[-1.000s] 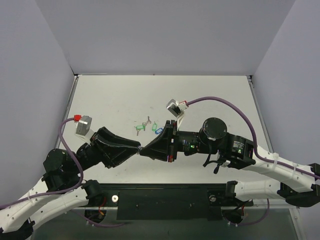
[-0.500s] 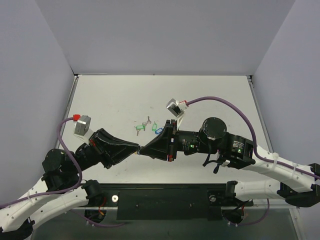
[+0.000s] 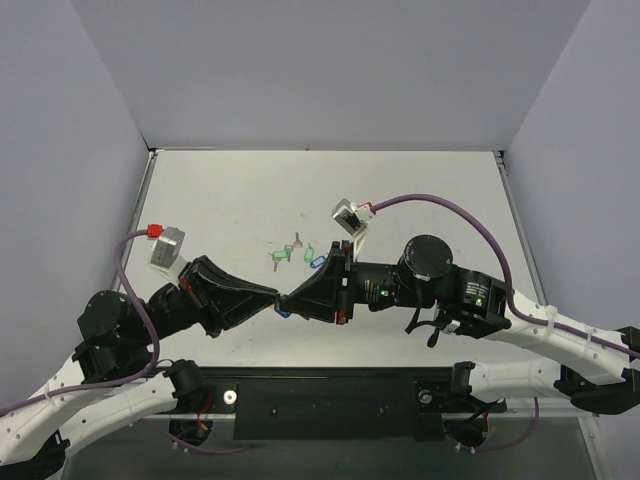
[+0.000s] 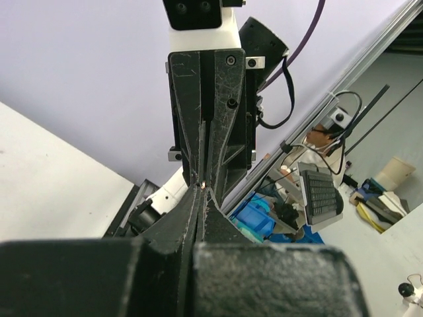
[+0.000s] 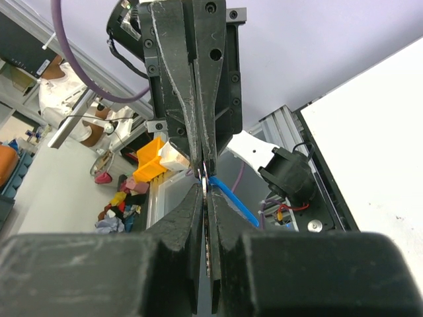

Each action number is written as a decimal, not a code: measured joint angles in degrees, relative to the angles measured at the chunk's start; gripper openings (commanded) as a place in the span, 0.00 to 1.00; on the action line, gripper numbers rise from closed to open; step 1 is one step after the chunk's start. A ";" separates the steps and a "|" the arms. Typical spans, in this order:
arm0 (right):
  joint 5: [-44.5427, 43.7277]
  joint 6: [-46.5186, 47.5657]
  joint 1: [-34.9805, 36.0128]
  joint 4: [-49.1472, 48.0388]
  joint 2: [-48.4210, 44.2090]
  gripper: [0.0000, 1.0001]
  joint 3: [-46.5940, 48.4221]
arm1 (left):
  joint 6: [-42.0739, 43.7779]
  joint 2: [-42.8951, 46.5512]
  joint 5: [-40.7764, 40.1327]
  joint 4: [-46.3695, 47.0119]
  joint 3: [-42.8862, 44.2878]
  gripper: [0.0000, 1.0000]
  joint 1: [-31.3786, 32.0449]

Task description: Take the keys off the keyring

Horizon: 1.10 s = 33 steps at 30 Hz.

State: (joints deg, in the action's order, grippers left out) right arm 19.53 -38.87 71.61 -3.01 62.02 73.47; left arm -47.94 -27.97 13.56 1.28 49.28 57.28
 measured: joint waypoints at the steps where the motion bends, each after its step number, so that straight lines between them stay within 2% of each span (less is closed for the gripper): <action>1: 0.07 0.11 0.00 0.26 0.00 0.00 0.00 | 0.31 -0.15 0.22 -1.05 0.50 0.00 0.00; 21: 3.23 1.62 0.09 9.94 -0.76 0.00 0.02 | 9.84 -8.20 10.23 -22.67 12.70 0.00 -0.02; 33: 4.79 1.84 0.13 13.44 -0.90 0.00 0.02 | 12.11 -11.45 14.19 -27.47 15.26 0.00 -0.07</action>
State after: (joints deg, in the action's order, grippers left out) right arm 24.32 -37.04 71.75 10.44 61.12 73.49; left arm -35.83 -39.42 27.75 -26.20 64.53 57.21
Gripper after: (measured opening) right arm 0.007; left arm 0.015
